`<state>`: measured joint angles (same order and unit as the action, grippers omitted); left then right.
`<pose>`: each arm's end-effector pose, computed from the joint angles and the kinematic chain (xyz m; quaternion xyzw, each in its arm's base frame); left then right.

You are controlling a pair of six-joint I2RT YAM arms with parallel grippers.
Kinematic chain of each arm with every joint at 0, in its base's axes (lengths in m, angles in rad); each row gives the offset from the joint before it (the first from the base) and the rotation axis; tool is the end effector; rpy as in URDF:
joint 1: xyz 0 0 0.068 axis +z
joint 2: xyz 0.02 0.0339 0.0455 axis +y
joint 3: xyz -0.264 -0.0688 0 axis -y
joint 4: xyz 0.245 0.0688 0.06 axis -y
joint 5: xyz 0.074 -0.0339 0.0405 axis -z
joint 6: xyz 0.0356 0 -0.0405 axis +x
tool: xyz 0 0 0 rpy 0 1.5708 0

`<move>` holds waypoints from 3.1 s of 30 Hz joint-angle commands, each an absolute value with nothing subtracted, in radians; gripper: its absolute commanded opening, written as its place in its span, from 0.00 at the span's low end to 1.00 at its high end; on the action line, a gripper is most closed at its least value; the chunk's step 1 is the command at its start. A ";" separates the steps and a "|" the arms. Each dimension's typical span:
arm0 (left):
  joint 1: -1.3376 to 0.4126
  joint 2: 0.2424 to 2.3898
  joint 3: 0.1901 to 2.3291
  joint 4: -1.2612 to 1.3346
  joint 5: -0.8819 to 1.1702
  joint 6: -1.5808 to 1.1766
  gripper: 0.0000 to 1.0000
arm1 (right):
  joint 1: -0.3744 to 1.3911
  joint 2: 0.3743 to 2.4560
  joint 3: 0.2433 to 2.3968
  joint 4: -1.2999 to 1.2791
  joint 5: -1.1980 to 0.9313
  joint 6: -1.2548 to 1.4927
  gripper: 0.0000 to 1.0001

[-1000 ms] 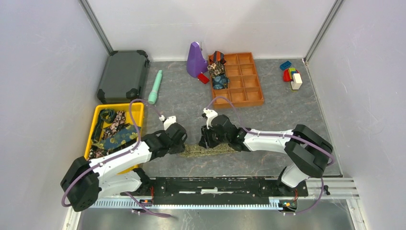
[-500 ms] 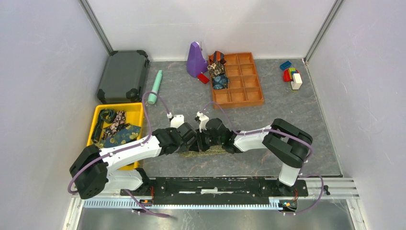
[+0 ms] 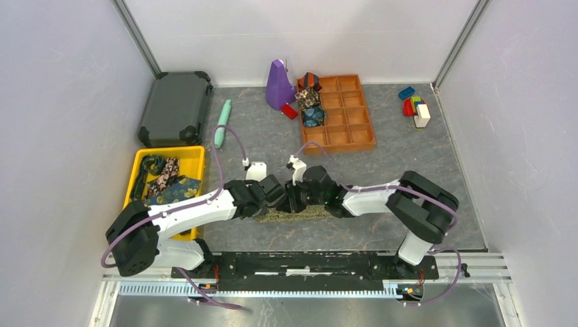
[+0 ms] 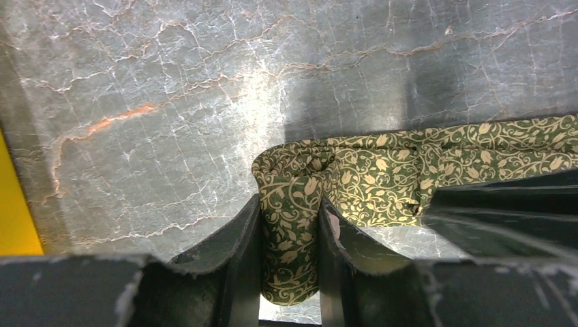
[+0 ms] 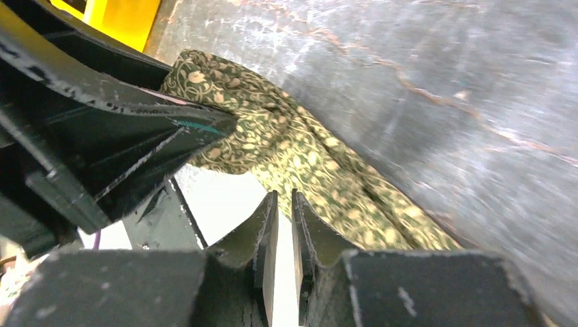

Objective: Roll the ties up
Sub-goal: Roll the tie at the center of the board.

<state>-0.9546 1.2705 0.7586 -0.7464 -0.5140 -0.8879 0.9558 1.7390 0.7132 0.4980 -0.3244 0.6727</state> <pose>0.1398 -0.1671 0.1981 -0.0077 0.9562 0.0320 0.2910 0.1844 0.2807 0.1411 -0.2004 0.8358 0.4536 0.2356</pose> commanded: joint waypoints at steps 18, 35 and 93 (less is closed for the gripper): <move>-1.101 1.638 1.014 -1.025 -0.801 -0.975 0.16 | 0.689 1.243 0.579 0.055 -0.029 0.471 0.22; -1.172 1.952 1.195 -1.057 -0.753 -1.009 0.19 | 0.619 1.108 0.546 -0.023 -0.044 0.448 0.22; -0.883 0.973 0.678 -0.704 -0.385 -0.810 0.84 | 0.935 1.375 0.767 0.106 -0.054 0.695 0.45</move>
